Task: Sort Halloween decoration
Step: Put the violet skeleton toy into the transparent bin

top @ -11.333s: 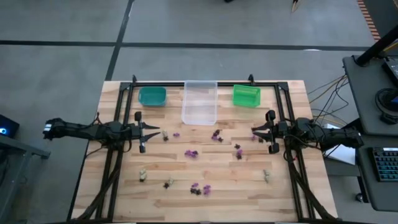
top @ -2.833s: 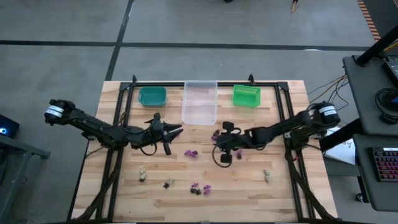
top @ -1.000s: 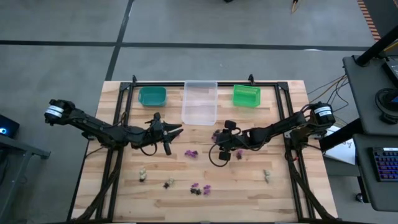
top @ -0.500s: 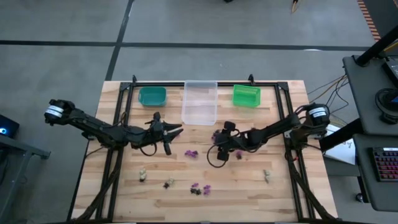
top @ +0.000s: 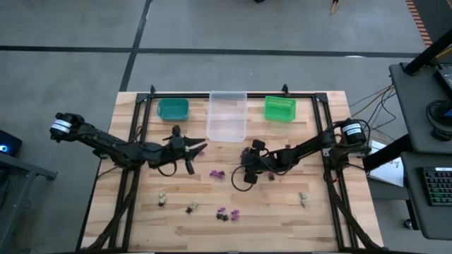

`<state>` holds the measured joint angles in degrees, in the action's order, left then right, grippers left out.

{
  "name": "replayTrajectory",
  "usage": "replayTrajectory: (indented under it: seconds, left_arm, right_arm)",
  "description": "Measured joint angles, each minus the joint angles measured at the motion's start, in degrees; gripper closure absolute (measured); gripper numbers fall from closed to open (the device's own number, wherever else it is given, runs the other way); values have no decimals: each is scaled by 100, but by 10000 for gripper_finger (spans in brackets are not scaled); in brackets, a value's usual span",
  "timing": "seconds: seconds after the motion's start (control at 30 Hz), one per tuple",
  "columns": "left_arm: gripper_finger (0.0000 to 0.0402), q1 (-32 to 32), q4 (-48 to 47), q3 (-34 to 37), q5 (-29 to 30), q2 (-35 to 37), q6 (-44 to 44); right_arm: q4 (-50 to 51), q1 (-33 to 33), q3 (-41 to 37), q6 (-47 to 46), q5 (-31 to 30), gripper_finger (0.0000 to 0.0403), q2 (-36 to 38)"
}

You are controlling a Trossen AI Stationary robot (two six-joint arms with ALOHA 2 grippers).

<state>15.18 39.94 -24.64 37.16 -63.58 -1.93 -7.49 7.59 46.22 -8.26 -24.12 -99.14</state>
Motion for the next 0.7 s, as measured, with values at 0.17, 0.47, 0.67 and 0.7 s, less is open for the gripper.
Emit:
replayTrajectory:
  seconds: [0.17, 0.47, 0.67, 0.7]
  left_arm:
    - [324, 0, 9, 0, 3, 3, 0]
    - [324, 0, 7, 0, 3, 3, -2]
    - [324, 0, 8, 0, 1, 3, -2]
    - [324, 0, 10, 0, 1, 3, -4]
  right_arm:
    - [104, -114, 0, -32, -1, 249, -30]
    - [116, -288, 0, -130, 401, 280, -32]
    - [113, -292, 0, -159, 573, 329, -32]
    - [112, -303, 0, -159, 628, 340, -32]
